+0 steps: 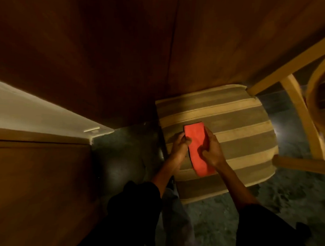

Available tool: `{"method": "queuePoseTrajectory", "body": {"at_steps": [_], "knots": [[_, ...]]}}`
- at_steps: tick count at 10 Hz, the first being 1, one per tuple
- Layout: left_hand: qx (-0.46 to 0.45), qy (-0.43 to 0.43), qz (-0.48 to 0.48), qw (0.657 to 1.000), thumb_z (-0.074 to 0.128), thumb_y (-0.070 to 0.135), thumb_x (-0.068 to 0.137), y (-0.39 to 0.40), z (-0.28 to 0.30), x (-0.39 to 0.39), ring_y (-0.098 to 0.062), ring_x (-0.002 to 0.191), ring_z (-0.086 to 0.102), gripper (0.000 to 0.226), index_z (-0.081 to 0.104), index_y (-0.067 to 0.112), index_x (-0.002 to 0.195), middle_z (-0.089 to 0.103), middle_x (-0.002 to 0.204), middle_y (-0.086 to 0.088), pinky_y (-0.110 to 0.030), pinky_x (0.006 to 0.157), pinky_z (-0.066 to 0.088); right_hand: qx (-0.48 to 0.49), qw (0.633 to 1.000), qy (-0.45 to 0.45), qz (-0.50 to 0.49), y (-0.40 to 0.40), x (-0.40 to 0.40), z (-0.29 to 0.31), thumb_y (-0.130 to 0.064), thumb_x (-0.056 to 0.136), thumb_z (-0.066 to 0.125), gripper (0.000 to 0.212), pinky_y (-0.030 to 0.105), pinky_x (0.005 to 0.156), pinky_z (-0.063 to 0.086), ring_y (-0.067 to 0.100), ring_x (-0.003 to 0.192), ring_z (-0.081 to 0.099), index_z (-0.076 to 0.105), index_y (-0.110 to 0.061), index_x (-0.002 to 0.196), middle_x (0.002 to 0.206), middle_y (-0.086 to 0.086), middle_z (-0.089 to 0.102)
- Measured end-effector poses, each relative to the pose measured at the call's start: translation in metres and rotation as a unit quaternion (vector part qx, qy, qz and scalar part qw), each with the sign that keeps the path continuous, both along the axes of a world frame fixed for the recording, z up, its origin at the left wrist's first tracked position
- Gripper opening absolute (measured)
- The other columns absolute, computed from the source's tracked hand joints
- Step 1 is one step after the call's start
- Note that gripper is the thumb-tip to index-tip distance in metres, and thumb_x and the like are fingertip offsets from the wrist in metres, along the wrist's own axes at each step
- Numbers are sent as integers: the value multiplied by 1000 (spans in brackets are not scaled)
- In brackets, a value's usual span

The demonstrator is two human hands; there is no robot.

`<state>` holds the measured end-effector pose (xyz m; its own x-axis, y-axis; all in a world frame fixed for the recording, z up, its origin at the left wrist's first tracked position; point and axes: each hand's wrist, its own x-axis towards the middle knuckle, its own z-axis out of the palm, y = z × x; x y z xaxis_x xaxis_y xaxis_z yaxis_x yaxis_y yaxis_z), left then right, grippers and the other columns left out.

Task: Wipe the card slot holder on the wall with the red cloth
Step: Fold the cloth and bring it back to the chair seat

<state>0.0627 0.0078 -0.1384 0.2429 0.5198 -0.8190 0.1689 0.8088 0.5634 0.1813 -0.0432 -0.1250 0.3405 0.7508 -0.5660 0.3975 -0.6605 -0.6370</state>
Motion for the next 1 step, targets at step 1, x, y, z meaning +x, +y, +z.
{"method": "queuePoseTrajectory", "body": {"at_steps": [1], "knots": [[26,53,-31,998,51,3,103,-5,2,-10,-22,118,63,52,37,3,154,56,138,-13,-23,98,51,-25,993,-95,62,-4,-13,3,-11,79,60,86,46,117,36,40,144,39,28,-3,158,157,23,38]]}}
